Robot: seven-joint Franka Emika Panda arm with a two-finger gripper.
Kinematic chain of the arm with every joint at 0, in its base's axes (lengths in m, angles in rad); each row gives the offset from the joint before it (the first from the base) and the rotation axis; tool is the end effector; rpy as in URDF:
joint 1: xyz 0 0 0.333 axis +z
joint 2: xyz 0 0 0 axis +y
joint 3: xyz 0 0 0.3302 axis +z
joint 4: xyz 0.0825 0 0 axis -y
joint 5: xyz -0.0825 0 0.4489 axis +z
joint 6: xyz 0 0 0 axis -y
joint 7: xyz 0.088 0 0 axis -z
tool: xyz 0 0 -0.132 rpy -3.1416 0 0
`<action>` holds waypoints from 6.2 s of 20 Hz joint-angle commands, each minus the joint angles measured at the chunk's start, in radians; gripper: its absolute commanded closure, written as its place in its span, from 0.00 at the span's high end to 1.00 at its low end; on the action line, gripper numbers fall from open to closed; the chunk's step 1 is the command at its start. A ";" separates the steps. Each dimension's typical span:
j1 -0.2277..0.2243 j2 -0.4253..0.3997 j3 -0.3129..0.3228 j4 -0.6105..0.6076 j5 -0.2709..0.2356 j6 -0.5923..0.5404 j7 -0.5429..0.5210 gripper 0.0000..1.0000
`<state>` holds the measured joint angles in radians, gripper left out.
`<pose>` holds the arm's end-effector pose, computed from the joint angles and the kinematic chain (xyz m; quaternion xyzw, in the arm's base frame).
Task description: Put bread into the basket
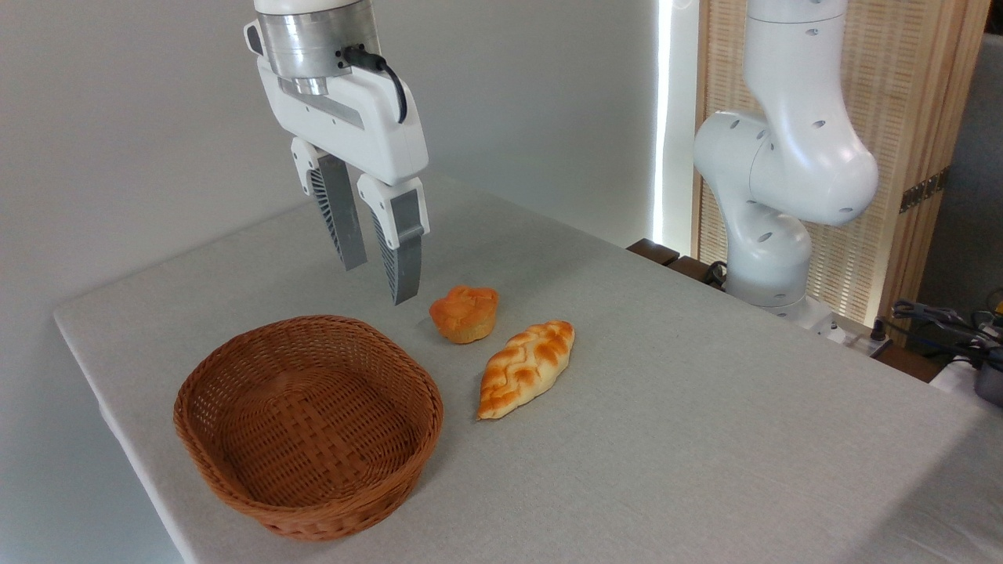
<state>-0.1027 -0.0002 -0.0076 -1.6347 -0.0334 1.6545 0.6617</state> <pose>0.6220 -0.0731 0.5868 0.9267 -0.3753 0.0142 0.0133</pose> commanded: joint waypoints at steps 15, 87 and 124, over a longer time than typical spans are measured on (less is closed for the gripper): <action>0.001 -0.345 0.004 -0.660 -0.002 0.209 -0.011 1.00; 0.000 0.129 -0.019 -0.146 -0.031 0.416 0.230 1.00; 0.064 0.012 0.011 0.110 -0.045 -0.085 0.039 1.00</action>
<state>-0.0295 -0.0137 -0.0080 -1.5671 -0.0918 1.5893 0.6999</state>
